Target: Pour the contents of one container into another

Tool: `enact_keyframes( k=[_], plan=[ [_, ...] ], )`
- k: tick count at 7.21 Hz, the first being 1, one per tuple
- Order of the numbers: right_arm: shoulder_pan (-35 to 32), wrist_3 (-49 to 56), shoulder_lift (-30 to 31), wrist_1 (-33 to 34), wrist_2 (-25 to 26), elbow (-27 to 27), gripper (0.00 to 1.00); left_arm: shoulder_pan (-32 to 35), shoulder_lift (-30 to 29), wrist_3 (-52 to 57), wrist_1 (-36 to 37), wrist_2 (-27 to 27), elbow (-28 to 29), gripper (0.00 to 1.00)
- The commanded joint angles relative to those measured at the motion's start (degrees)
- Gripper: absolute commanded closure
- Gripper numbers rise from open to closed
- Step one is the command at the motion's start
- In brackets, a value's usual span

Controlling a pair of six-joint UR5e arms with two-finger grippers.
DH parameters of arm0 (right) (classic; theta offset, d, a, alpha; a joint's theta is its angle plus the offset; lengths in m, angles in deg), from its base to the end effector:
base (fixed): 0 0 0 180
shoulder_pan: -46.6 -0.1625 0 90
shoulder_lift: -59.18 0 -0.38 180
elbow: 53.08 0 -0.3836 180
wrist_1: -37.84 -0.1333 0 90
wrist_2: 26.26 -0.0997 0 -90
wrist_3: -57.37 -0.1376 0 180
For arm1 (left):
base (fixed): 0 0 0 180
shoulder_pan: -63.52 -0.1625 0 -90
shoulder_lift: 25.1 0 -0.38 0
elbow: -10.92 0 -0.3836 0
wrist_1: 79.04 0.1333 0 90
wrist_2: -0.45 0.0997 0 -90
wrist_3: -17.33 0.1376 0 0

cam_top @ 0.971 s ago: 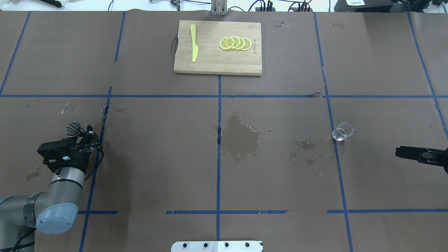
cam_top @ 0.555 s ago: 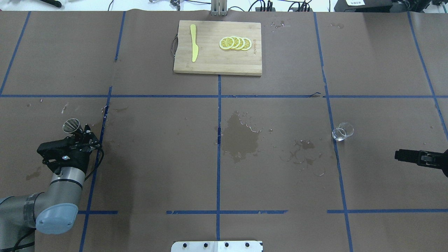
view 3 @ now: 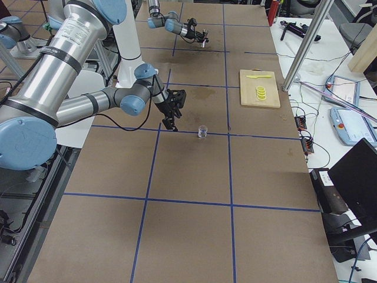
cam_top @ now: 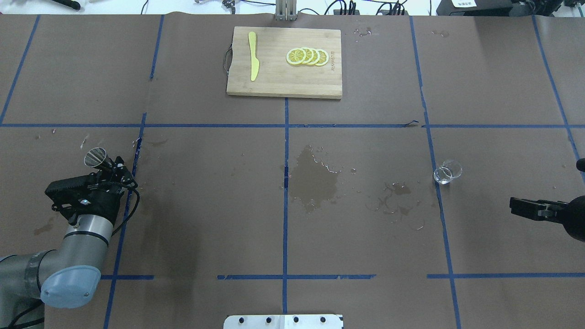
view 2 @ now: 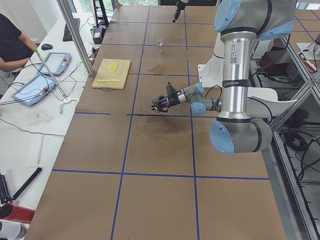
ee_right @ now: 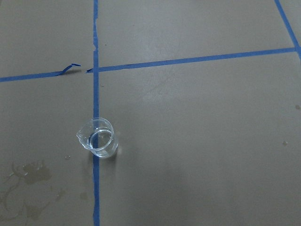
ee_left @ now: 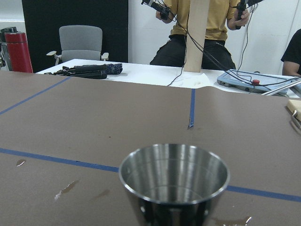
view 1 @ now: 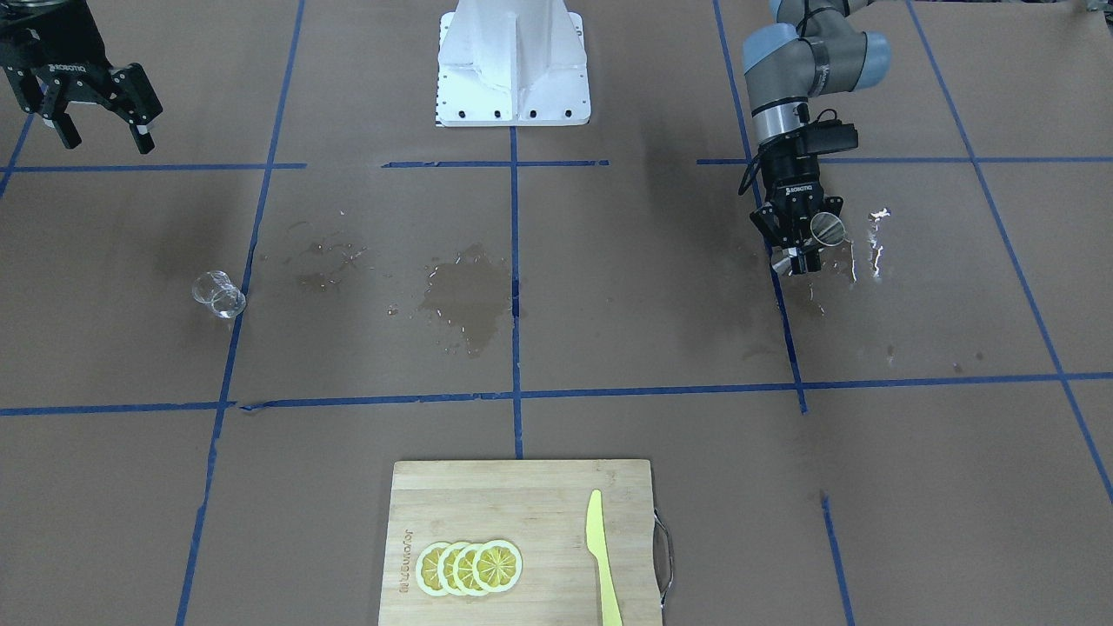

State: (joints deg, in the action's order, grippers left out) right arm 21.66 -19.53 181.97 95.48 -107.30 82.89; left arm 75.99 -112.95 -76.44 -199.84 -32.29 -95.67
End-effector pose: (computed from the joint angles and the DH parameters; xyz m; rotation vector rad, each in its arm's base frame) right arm -0.2381 -0.2814 0.4185 0.3996 -0.7036 0.2574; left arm 0.4152 -0.3469 0.4282 1.0098 0.6559 -0.6425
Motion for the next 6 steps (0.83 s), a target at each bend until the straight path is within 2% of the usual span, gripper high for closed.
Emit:
enact_keyframes(
  k=[1,2,3,5,6],
  plan=[
    [9.4,-4.9,0.2,-0.1,13.0,-0.8,0.0,0.0,-0.2,4.0,-0.5,-0.5,-1.6,1.0],
    [12.5,-5.7,-0.2,-0.2,19.6,-1.8,0.0,0.0,-0.6,6.6,-1.7,-0.6,-2.0,1.0],
    [12.7,-5.7,-1.9,-2.8,21.7,-4.5,0.01,0.0,-0.8,10.9,-5.6,-0.6,-2.0,1.0],
    [14.2,-2.8,-5.4,-17.1,30.5,-14.4,0.0,0.0,-0.8,11.9,-7.8,-0.6,-1.6,1.0],
    [14.4,-0.1,-7.9,-17.6,33.8,-16.9,0.0,-0.1,-0.8,11.9,-7.8,-0.6,-1.5,1.0]
  ],
)
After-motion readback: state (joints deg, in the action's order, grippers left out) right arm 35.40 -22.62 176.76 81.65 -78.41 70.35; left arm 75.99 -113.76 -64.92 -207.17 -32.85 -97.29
